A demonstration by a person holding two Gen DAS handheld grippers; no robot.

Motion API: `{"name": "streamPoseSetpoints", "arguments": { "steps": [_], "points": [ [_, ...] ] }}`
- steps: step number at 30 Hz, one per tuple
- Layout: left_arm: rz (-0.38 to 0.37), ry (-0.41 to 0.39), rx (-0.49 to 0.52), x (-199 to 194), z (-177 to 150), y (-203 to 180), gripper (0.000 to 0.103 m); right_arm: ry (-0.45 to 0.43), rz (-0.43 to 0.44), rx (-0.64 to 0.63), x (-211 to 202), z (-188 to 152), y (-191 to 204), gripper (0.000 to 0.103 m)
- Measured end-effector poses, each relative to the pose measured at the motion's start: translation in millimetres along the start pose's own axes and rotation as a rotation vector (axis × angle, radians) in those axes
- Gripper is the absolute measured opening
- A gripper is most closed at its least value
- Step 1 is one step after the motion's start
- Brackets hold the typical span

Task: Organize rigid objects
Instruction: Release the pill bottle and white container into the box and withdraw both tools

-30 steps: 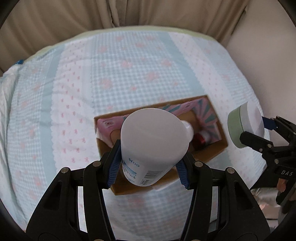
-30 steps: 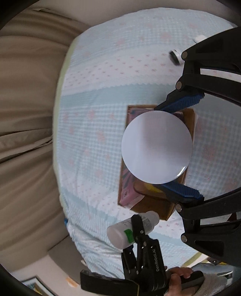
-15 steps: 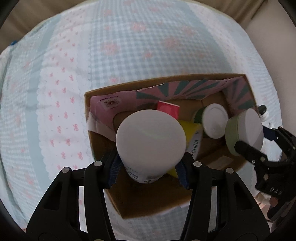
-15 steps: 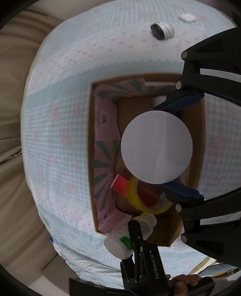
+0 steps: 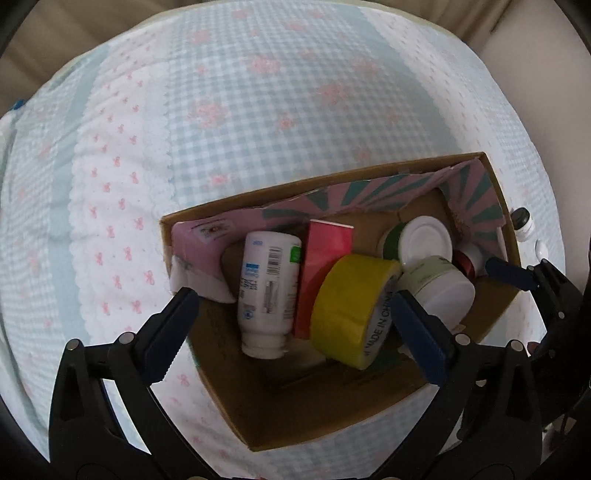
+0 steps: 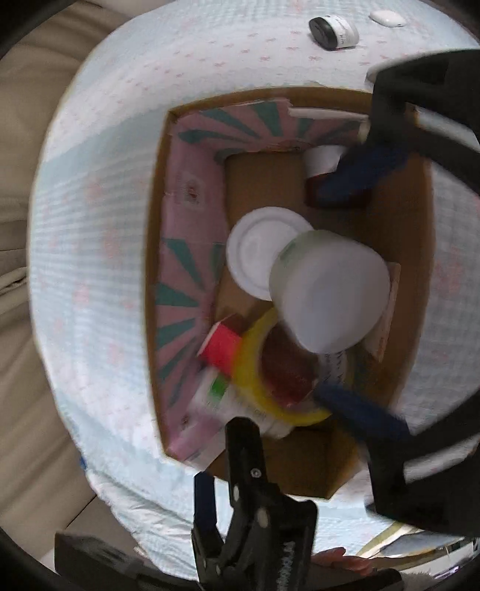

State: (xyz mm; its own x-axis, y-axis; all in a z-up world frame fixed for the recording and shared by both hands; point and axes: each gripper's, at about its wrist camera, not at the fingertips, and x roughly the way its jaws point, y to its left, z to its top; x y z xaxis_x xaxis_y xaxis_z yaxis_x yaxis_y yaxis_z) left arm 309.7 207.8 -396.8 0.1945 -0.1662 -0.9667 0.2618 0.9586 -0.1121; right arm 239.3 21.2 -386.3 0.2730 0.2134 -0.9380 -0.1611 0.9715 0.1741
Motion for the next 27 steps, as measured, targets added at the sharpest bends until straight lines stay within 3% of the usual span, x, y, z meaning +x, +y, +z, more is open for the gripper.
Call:
{"name": "streamPoseSetpoints", "arguments": {
  "steps": [13, 27],
  "points": [
    [0.019, -0.045, -0.015, -28, -19, 6, 0.103, -0.067, -0.037, 0.01, -27, -10, -2, 0.103],
    [0.093, -0.207, -0.036, -133, -55, -8, 0.103, -0.119, -0.029, -0.016, -109, -21, 16, 0.103]
  ]
}}
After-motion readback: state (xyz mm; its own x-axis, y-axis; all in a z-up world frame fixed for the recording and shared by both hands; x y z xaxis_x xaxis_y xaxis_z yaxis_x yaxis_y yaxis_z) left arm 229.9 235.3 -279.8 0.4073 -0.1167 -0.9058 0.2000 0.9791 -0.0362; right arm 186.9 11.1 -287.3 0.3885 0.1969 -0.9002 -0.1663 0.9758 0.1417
